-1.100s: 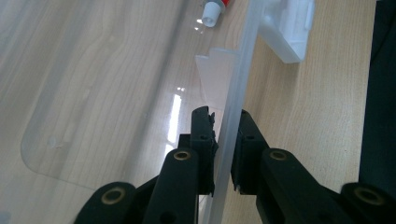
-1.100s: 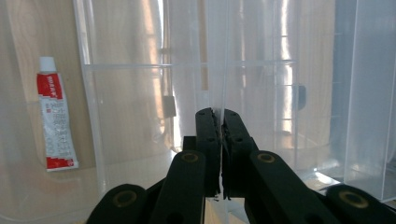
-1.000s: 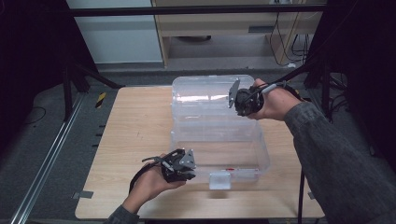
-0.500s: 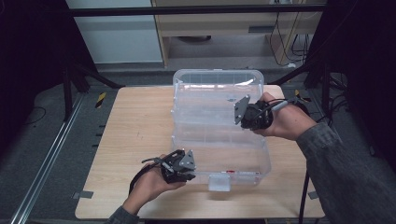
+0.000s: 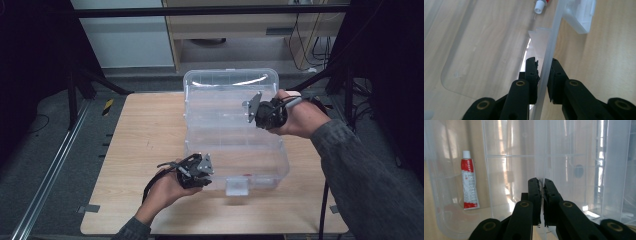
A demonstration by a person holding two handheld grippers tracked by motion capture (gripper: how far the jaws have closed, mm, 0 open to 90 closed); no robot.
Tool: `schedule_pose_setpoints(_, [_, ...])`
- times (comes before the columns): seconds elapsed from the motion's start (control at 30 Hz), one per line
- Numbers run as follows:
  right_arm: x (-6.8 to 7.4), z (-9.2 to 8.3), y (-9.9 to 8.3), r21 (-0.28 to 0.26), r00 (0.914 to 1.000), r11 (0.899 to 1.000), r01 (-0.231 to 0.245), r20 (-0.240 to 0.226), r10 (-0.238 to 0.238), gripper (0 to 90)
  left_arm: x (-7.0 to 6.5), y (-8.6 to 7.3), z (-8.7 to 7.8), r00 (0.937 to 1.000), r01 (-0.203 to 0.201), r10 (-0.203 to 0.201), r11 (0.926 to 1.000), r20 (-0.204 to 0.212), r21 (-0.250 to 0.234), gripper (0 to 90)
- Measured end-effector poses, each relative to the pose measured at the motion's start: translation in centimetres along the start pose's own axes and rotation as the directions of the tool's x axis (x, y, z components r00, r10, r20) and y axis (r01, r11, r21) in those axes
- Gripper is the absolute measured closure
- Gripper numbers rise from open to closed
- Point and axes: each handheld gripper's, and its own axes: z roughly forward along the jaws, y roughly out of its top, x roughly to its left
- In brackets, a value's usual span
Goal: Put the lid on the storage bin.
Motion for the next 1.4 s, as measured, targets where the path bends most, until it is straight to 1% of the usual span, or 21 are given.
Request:
schedule_pose_setpoints(0.03, [-0.5,0.3,0.2,0.004,1.0000,1.000,-0.002,-0.002,0.002,85.9,0.0,0.0,0.0,1.0000,0.000,0.000,1.0000,0.000,0.000,79.5])
schedule_pose_setpoints(0.07, [-0.5,0.3,0.2,0.004,1.0000,1.000,-0.002,-0.002,0.002,85.9,0.3,0.0,0.1,1.0000,0.007,-0.007,1.0000,-0.006,-0.001,79.5])
schedule_pose_setpoints(0.1, [-0.9,0.5,0.3,0.001,1.0000,1.000,-0.002,0.001,0.002,85.9,0.3,0.0,0.1,0.9994,0.033,-0.033,0.9994,-0.005,-0.001,79.5])
schedule_pose_setpoints(0.13, [-1.5,0.7,0.6,-0.001,1.0000,1.000,0.003,-0.002,-0.003,86.1,0.6,-0.1,0.1,0.9996,0.025,-0.025,0.9997,-0.010,-0.003,79.7])
schedule_pose_setpoints(0.2, [-1.5,0.7,0.7,-0.008,0.9999,1.000,0.010,-0.007,-0.010,86.5,0.6,-0.1,0.1,0.9996,0.026,-0.026,0.9996,-0.012,-0.006,79.7])
schedule_pose_setpoints(0.3, [-1.0,0.5,0.6,-0.024,0.9997,0.999,0.023,0.000,-0.023,87.1,0.5,-0.1,0.1,0.9995,0.025,-0.025,0.9997,-0.020,-0.002,79.6])
schedule_pose_setpoints(0.43, [-0.3,0.1,0.4,-0.038,0.9996,0.999,0.027,0.007,-0.026,87.4,0.4,-0.2,0.1,0.9996,0.022,-0.022,0.9998,-0.016,-0.001,79.4])
schedule_pose_setpoints(0.53, [0.8,-0.4,0.0,-0.050,0.9993,0.998,0.034,0.015,-0.034,87.4,0.3,-0.2,0.1,0.9995,0.023,-0.023,0.9997,-0.023,0.002,78.5])
schedule_pose_setpoints(0.57, [0.8,-0.4,0.0,-0.050,0.9993,0.998,0.034,0.015,-0.034,87.4,0.3,-0.2,0.1,0.9995,0.023,-0.023,0.9997,-0.023,0.002,78.2])
schedule_pose_setpoints(0.63, [1.3,-0.6,-0.1,-0.054,0.9994,0.998,0.035,0.010,-0.034,87.4,0.4,-0.2,0.1,0.9998,0.012,-0.012,0.9999,-0.018,0.000,77.9])
schedule_pose_setpoints(0.7, [1.9,-0.8,-0.5,-0.062,0.9995,0.998,0.032,0.005,-0.031,87.4,0.4,-0.2,0.1,0.9997,0.018,-0.018,0.9998,-0.016,0.000,77.6])
schedule_pose_setpoints(0.73, [2.1,-0.8,-0.6,-0.068,0.9994,0.997,0.034,0.005,-0.034,87.3,0.4,-0.2,0.1,0.9998,0.010,-0.011,0.9999,-0.016,-0.003,77.5])
schedule_pose_setpoints(0.83, [2.6,-0.8,-0.6,-0.072,0.9993,0.997,0.037,0.003,-0.037,87.3,0.4,-0.2,0.1,0.9997,0.018,-0.018,0.9998,-0.015,-0.003,77.5])
schedule_pose_setpoints(0.87, [3.0,-0.9,-0.7,-0.075,0.9991,0.996,0.043,-0.001,-0.043,87.2,0.4,-0.3,0.1,0.9996,0.022,-0.022,0.9998,-0.016,-0.001,77.3])
schedule_pose_setpoints(1.0, [3.9,-0.7,-0.9,-0.059,0.9987,0.997,0.050,-0.007,-0.050,86.7,0.4,-0.2,0.1,0.9997,0.013,-0.013,0.9999,-0.022,-0.003,76.7])
schedule_pose_setpoints(1.07, [4.3,-0.7,-1.1,-0.064,0.9988,0.997,0.047,-0.008,-0.048,86.4,0.4,-0.2,0.1,0.9996,0.012,-0.012,0.9999,-0.024,-0.002,76.6])
schedule_pose_setpoints(1.17, [4.6,-0.6,-1.3,-0.069,0.9991,0.997,0.037,-0.016,-0.039,86.3,0.4,-0.2,0.1,0.9995,0.011,-0.011,0.9999,-0.030,-0.001,76.5])
schedule_pose_setpoints(1.27, [4.8,-0.6,-1.4,-0.074,0.9990,0.996,0.041,-0.017,-0.042,86.4,0.3,-0.2,0.1,0.9995,0.011,-0.011,0.9999,-0.031,-0.002,76.2])
schedule_pose_setpoints(1.33, [5.1,-0.6,-1.5,-0.077,0.9989,0.996,0.039,-0.023,-0.041,86.3,0.3,-0.1,0.2,0.9996,0.006,-0.007,0.9998,-0.027,-0.017,76.1])
schedule_pose_setpoints(1.37, [5.3,-0.5,-1.6,-0.078,0.9988,0.996,0.036,-0.030,-0.038,86.3,0.1,-0.2,0.1,0.9985,0.043,-0.044,0.9990,-0.033,-0.010,76.0])
schedule_pose_setpoints(1.4, [5.3,-0.5,-1.6,-0.078,0.9988,0.996,0.036,-0.030,-0.038,86.3,0.1,-0.2,0.1,0.9985,0.043,-0.044,0.9990,-0.033,-0.010,75.9])
